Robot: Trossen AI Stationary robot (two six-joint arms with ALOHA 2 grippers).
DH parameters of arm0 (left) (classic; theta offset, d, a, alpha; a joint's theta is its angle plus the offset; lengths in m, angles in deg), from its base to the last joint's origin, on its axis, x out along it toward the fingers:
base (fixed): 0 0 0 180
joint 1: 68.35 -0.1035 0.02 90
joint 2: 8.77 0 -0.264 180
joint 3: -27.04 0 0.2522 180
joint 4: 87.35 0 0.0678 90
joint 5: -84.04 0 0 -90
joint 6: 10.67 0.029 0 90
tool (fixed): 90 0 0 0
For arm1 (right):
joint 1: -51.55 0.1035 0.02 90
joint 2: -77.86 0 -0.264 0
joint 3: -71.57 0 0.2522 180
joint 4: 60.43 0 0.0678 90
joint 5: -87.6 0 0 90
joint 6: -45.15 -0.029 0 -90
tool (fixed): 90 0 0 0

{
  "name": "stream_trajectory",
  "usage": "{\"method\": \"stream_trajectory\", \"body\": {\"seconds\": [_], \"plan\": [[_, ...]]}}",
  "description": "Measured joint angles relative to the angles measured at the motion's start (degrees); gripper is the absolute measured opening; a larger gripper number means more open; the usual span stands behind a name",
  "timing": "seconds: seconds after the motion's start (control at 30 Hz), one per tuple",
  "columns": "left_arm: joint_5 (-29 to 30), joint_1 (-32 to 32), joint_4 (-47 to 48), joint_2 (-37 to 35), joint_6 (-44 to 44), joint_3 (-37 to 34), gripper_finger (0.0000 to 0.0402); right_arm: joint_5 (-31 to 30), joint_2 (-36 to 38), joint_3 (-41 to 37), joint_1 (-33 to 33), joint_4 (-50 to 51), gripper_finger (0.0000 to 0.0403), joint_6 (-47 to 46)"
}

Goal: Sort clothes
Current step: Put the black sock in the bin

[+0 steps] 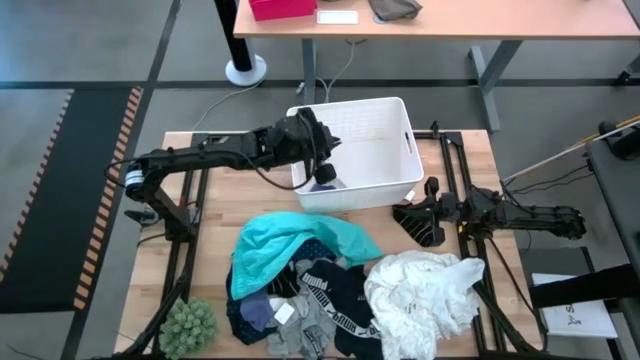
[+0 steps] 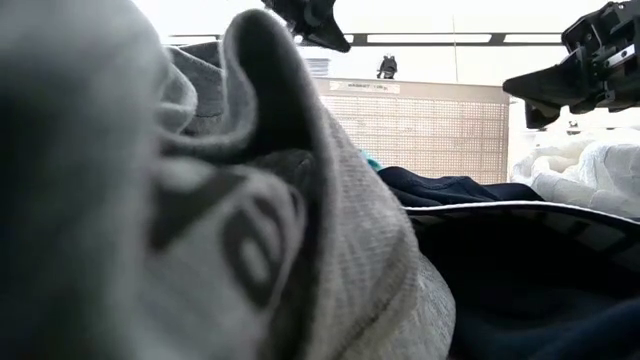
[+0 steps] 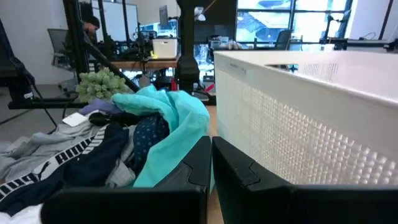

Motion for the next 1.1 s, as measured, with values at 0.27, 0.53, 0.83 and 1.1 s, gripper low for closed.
{"method": "stream_trajectory", "body": {"seconds": [0.27,0.53,0.83,1.1], "plan": [[-3.46,2.04,-12.65,-7.18,-0.82,-9.33,0.0002,0.13,-0.01,0.0,0.01,-3.86,0.0,-2.01],[-6.82,6.19,-35.89,-19.07,-1.47,-28.56,0.0,-0.03,-0.4,0.0,-0.01,-4.18,0.0,-15.53],[-6.82,12.3,-48.87,-29.5,-0.22,-44.23,0.0,0.24,-4.56,0.0,0.16,-1.19,0.0,-20.05],[-6.8,13.35,-55.0,-32.74,0.13,-49.64,0.0,0.12,-15.14,0.0,0.27,-0.07,0.0,-25.36]]}}
